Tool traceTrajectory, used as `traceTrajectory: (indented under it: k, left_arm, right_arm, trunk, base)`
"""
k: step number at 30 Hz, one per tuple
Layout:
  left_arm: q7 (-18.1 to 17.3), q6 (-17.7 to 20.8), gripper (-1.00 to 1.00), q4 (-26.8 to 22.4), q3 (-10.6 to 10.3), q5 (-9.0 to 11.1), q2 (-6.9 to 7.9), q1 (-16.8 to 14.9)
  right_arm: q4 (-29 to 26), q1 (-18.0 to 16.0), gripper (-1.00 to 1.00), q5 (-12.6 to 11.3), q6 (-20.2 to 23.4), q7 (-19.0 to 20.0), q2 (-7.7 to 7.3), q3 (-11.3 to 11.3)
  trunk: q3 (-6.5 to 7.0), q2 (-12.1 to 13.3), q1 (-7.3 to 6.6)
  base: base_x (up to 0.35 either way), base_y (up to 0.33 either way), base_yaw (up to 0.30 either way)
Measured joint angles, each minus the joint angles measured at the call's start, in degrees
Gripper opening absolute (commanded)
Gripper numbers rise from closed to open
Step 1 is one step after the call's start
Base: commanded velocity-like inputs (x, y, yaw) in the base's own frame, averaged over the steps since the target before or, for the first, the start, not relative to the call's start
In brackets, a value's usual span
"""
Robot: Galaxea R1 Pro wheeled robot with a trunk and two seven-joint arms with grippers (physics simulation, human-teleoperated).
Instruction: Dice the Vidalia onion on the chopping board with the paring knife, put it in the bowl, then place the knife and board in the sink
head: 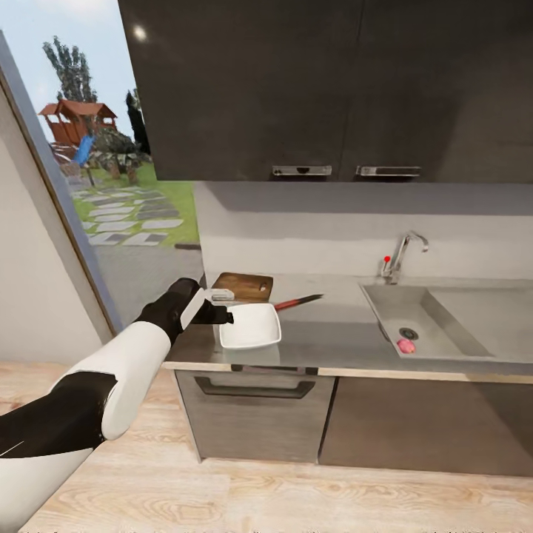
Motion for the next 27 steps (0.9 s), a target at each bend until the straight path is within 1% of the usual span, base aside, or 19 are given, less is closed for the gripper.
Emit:
traceTrajectory:
  k: [15, 21, 27]
  left_arm:
    - [0.0, -1.1, 1.00, 0.0, 0.0, 0.0, 0.00, 0.1]
    - [0.0, -1.1, 1.00, 0.0, 0.0, 0.0, 0.00, 0.1]
    - [0.0, -1.1, 1.00, 0.0, 0.0, 0.0, 0.00, 0.1]
  right_arm:
    - [0.0, 0.0, 1.00, 0.0, 0.0, 0.0, 0.00, 0.0]
    - [0.0, 0.0, 1.00, 0.0, 0.0, 0.0, 0.00, 0.0]
    - [0.0, 0.0, 1.00, 0.0, 0.0, 0.0, 0.00, 0.0]
  trunk:
    - [-1.31, 0.0, 0.00]
    - [-1.84, 0.0, -0.01]
    - [-2.37, 0.0, 0.00]
  base:
    - [0.000, 0.000, 0.000]
    - [0.092, 0.000, 0.000]
    - [0.014, 0.000, 0.000]
